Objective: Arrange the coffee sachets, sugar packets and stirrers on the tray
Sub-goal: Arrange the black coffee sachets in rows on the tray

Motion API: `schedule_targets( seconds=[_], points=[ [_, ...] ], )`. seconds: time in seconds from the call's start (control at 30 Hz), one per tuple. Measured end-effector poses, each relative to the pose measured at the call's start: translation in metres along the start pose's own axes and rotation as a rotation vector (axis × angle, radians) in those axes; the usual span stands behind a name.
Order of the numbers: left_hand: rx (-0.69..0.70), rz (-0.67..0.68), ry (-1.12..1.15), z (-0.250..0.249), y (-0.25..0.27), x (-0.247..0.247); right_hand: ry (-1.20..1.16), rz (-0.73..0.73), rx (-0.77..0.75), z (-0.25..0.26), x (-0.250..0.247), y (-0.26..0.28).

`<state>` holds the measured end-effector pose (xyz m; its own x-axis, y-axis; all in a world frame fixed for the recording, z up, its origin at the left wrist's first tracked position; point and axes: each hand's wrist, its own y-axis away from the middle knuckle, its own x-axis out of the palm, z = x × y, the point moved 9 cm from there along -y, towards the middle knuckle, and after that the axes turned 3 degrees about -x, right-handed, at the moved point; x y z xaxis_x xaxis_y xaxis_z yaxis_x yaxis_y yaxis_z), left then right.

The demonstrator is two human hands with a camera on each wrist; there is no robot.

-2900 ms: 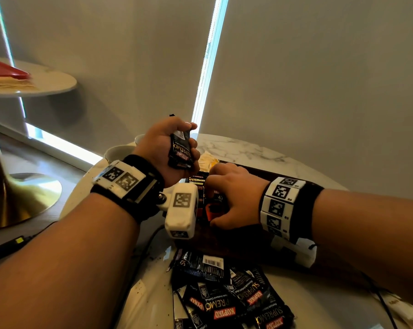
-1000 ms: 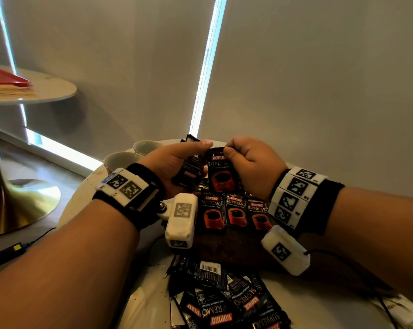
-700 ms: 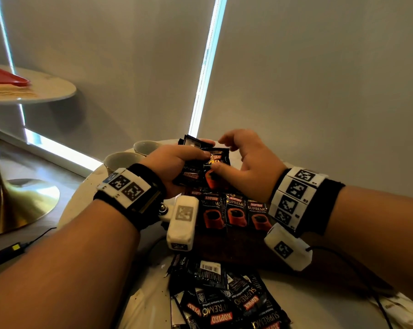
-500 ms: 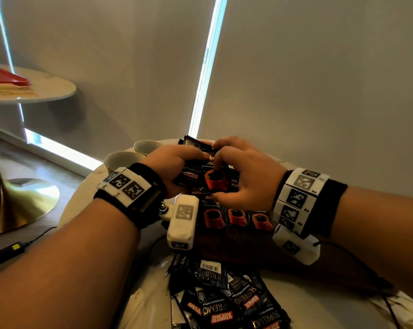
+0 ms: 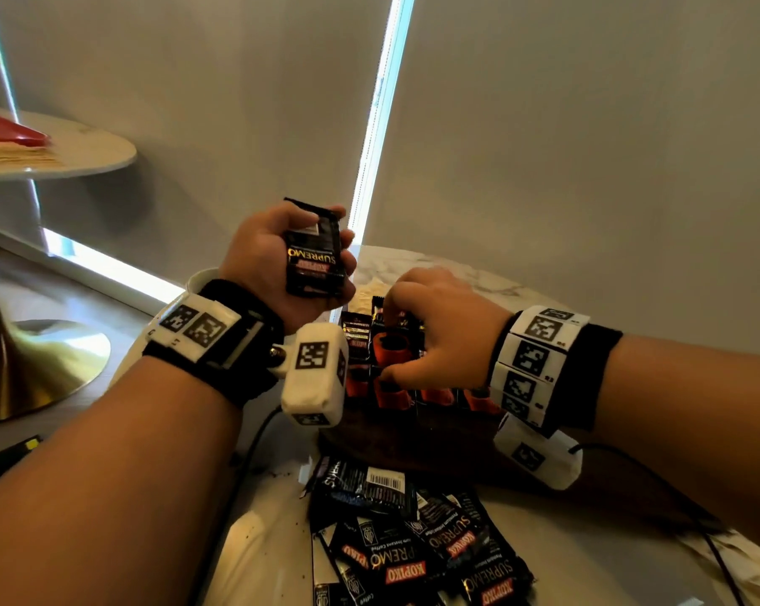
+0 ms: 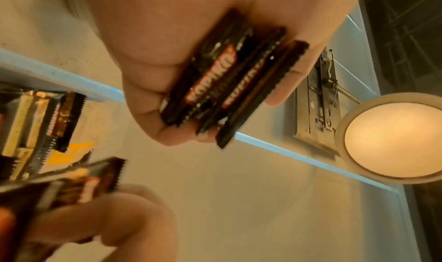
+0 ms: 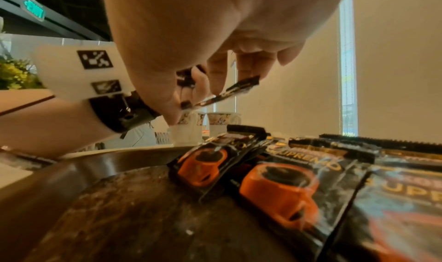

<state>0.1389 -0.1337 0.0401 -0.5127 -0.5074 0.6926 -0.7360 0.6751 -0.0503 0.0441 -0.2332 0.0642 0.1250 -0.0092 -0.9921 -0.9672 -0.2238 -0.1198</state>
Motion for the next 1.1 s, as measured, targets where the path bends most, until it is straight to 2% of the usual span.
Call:
schedule_targets(
  seconds=[0.13,0.3,0.7,1.1],
  points=[
    [0.016,0.068,0.09,-0.005,0.002,0.003,0.058,0.17,-0.025,0.018,0.023,-0.005],
    [0.024,0.096,0.136,-0.007,0.003,0.005,0.098,0.262,-0.026,0.028,0.04,-0.012],
    [0.027,0.086,0.134,-0.004,0.002,0.005,0.135,0.316,-0.033,0.033,0.048,-0.02],
    [-0.054,0.074,0.089,0.006,0.004,0.006,0.095,0.283,-0.031,0.031,0.041,-0.017]
  ],
)
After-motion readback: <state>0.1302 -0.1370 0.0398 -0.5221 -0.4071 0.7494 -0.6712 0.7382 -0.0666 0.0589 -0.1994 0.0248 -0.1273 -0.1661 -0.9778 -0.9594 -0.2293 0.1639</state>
